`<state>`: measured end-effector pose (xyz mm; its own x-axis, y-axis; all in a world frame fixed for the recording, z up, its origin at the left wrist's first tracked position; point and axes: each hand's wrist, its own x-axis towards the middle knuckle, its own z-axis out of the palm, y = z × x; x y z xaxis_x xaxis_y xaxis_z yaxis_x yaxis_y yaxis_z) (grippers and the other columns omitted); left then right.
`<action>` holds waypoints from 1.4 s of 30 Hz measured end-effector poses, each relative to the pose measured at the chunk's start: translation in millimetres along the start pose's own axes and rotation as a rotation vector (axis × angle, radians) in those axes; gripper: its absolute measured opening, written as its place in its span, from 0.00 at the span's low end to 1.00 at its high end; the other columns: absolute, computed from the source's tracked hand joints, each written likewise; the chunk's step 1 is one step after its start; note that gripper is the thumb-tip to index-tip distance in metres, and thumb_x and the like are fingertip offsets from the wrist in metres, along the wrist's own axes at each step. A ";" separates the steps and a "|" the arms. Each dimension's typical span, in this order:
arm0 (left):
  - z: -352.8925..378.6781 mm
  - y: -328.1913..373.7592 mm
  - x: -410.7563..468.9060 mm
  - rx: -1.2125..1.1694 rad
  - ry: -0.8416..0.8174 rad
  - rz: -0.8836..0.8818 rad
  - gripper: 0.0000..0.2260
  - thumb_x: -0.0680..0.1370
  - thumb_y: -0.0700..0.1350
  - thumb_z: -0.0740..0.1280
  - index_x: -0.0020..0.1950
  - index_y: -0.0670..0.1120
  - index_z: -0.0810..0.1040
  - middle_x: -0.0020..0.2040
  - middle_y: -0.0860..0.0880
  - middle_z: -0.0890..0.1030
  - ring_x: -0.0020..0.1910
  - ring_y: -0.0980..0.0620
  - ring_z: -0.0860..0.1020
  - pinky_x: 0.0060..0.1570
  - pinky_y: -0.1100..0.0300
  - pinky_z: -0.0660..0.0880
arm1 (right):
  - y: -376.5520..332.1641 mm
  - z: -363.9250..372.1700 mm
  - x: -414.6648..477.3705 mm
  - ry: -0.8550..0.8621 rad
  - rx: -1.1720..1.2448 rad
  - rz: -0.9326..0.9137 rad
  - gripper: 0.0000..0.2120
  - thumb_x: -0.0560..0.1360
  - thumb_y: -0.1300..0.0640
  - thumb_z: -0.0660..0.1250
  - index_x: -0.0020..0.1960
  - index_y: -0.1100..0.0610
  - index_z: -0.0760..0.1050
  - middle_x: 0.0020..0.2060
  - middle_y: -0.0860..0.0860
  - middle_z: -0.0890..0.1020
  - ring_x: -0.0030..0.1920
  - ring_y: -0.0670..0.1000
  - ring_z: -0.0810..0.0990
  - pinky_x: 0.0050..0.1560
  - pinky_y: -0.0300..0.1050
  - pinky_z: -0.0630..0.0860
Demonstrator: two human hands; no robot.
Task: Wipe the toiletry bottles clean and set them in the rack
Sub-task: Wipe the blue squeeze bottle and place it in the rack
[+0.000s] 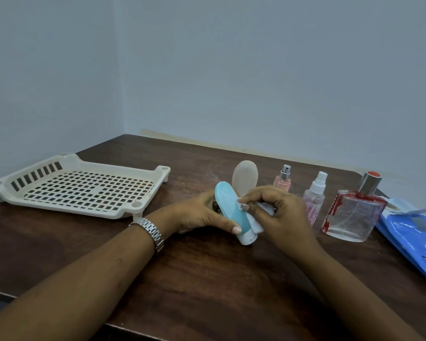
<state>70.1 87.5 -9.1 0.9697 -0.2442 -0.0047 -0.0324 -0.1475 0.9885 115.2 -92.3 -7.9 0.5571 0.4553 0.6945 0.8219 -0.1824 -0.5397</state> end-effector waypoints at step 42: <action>-2.5 0.1 2.6 -0.055 -0.047 0.000 0.13 0.71 0.37 0.70 0.53 0.49 0.76 0.46 0.56 0.85 0.51 0.54 0.78 0.61 0.51 0.70 | 1.2 -0.8 3.3 0.017 0.058 0.204 0.10 0.70 0.62 0.72 0.39 0.47 0.79 0.37 0.42 0.82 0.40 0.40 0.80 0.38 0.32 0.75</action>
<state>73.3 89.2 -8.7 0.9572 -0.2892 -0.0101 -0.0181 -0.0947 0.9953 118.1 -91.7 -5.9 0.7139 0.3994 0.5752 0.6835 -0.2187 -0.6964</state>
